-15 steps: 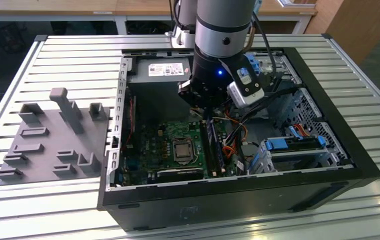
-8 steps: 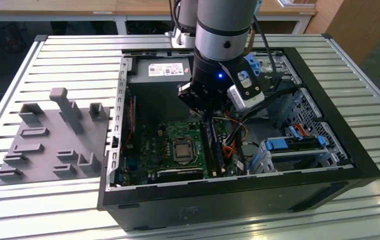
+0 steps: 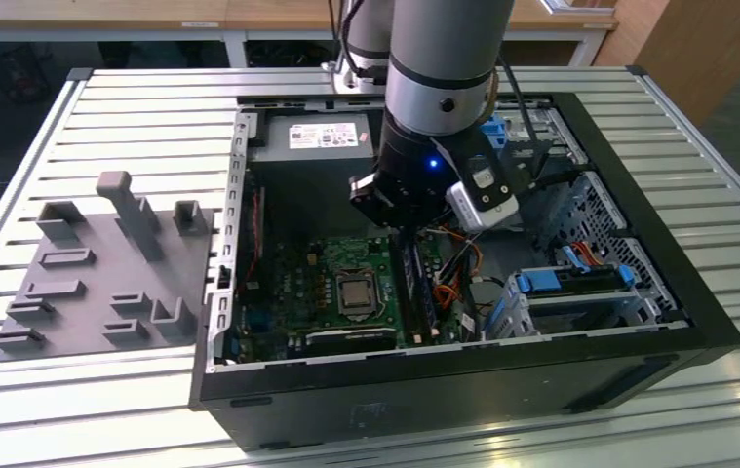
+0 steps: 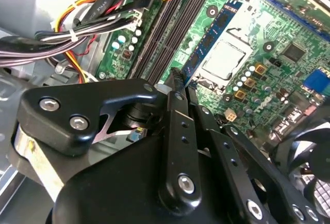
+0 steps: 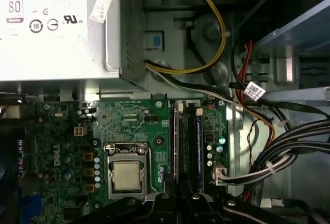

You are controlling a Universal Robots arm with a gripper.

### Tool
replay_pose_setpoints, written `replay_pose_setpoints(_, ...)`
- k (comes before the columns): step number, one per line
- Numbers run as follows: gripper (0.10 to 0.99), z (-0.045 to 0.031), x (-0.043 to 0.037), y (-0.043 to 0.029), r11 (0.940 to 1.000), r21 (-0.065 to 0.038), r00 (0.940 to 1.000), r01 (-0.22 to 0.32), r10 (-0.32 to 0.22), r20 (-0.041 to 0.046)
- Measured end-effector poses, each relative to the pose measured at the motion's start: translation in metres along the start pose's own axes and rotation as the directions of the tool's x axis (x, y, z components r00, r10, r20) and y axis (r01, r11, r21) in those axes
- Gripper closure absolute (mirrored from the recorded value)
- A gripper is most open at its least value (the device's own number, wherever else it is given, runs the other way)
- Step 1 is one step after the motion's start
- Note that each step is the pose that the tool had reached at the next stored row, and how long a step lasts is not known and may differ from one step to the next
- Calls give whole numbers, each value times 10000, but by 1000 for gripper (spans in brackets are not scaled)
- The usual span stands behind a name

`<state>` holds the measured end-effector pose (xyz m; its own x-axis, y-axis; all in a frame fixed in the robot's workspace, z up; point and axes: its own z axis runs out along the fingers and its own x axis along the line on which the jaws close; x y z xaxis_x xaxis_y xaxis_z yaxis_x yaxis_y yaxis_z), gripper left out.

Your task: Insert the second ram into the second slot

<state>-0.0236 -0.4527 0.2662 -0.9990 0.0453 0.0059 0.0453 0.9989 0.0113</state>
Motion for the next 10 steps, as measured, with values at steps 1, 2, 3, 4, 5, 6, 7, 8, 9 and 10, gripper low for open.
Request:
replay_pose_setpoints(1,945,16,-13,0,10000,1,10000,0,0,-17)
replay_pose_setpoints(2,945,27,-28,1,10000,-1,10000,0,0,-24)
replay_pose_setpoints(3,945,36,-41,1,10000,-7,10000,0,0,-26)
replay_pose_setpoints(4,945,45,-52,2,10000,-8,10000,0,0,-26)
replay_pose_setpoints(5,945,53,-55,2,10000,-8,10000,0,0,-27)
replay_pose_setpoints(6,945,61,-56,2,10000,-7,10000,-1,1,-27)
replay_pose_setpoints(7,945,74,-56,2,10000,-7,10000,-1,1,-27)
replay_pose_setpoints(8,945,92,-56,2,10000,-8,10000,-1,1,-27)
replay_pose_setpoints(9,945,110,-57,1,10000,-7,10000,0,0,-27)
replay_pose_setpoints(10,945,128,-57,1,10000,-7,10000,0,0,-27)
